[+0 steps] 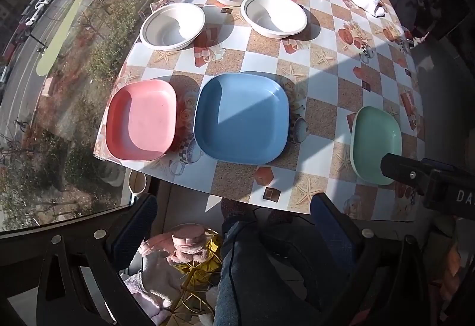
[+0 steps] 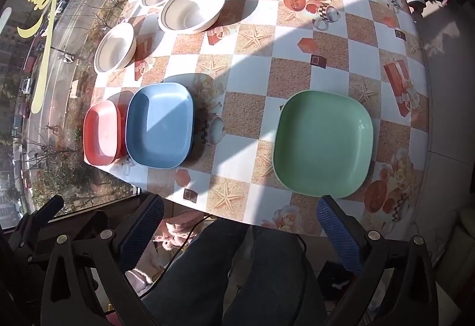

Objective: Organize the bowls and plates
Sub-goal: 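Move both grippers toward the rim of the blue plate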

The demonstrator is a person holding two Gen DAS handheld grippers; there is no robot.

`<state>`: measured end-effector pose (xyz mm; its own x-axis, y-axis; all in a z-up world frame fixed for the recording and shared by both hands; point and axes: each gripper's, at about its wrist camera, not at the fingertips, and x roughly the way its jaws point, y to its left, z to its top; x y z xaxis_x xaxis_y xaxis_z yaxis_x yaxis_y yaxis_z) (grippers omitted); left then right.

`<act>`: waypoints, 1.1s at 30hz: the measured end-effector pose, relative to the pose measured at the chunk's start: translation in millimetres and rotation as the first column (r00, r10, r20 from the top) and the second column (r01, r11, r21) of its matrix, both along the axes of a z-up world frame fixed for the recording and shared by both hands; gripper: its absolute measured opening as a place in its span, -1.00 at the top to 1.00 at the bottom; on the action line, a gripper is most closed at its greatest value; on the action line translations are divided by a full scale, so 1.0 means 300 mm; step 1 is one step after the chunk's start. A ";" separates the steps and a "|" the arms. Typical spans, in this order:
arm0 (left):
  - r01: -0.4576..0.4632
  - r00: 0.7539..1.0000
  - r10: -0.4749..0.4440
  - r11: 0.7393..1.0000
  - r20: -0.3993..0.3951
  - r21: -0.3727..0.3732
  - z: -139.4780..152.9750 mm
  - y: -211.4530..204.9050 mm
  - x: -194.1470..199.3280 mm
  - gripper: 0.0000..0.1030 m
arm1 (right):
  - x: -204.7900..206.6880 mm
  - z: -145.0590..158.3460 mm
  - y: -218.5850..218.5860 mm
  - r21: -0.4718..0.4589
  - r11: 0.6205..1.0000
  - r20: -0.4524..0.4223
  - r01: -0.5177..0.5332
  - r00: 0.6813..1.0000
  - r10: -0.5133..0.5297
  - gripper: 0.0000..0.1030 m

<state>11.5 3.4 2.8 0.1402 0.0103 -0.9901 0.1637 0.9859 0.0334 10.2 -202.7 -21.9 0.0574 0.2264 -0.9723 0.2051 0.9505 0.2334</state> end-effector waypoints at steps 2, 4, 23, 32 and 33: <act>-0.014 1.000 0.014 1.000 0.003 -0.012 -0.004 -0.004 0.006 -1.00 | -0.012 -0.017 0.008 0.002 1.000 0.000 -0.009 1.000 0.009 -1.00; -0.020 1.000 0.021 1.000 0.010 -0.013 -0.005 -0.007 0.003 -1.00 | -0.013 -0.018 -0.007 0.007 1.000 -0.016 -0.010 1.000 0.010 -1.00; 0.096 0.995 -0.097 0.995 0.024 0.031 -0.094 0.166 0.238 -1.00 | 0.202 -0.169 0.165 0.028 0.999 0.006 0.028 1.000 -0.029 -1.00; 0.120 0.992 -0.115 0.984 -0.050 0.130 -0.293 0.249 0.292 -1.00 | 0.303 -0.347 0.253 0.018 1.000 0.018 0.019 1.000 -0.019 -1.00; 0.111 0.993 -0.105 0.986 -0.055 0.127 -0.295 0.260 0.289 -1.00 | 0.315 -0.362 0.264 0.007 1.000 0.024 0.012 1.000 -0.012 -1.00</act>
<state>98.2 81.5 -85.5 0.1001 0.1266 -0.9869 0.2736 0.9501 0.1496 104.7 -123.3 -130.6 0.0832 0.2325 -0.9690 0.2106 0.9464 0.2451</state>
